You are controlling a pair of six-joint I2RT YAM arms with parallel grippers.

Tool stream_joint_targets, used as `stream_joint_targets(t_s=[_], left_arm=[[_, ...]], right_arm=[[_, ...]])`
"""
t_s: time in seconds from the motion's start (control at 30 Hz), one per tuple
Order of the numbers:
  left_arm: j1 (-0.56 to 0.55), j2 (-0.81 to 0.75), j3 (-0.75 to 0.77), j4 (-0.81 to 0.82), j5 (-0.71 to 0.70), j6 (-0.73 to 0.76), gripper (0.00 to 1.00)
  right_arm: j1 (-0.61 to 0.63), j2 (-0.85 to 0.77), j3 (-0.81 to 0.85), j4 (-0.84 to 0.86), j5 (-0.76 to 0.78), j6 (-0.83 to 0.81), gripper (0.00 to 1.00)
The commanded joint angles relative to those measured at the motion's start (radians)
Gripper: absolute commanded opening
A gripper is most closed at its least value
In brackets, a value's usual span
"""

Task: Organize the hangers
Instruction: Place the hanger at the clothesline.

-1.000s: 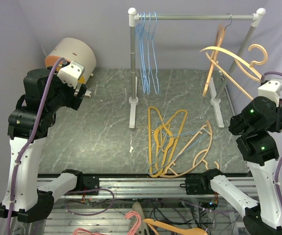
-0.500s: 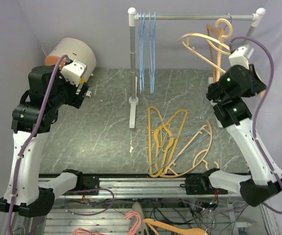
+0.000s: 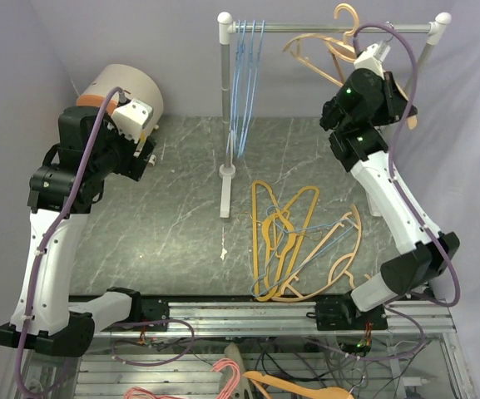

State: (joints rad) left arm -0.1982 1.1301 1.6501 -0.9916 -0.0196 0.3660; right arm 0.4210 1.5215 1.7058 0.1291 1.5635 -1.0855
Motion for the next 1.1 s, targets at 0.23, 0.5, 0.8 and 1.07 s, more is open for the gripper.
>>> stream_joint_targets(t_s=[0.23,0.5,0.8,1.07], left_arm=[[0.005,0.029,0.002,0.047,0.018,0.001,0.91],[0.005,0.040,-0.032,0.053,0.018,0.000,0.90],[0.006,0.043,-0.044,0.036,-0.002,-0.004,0.90],[0.008,0.030,-0.066,0.022,-0.021,-0.004,0.90]], right_arm=[[-0.004,0.134,0.059,0.108,0.060,-0.007,0.00],[0.027,0.078,-0.104,0.351,0.072,-0.144,0.00],[0.182,0.043,-0.222,0.416,0.107,-0.186,0.00],[0.208,-0.011,-0.276,0.575,0.125,-0.277,0.58]])
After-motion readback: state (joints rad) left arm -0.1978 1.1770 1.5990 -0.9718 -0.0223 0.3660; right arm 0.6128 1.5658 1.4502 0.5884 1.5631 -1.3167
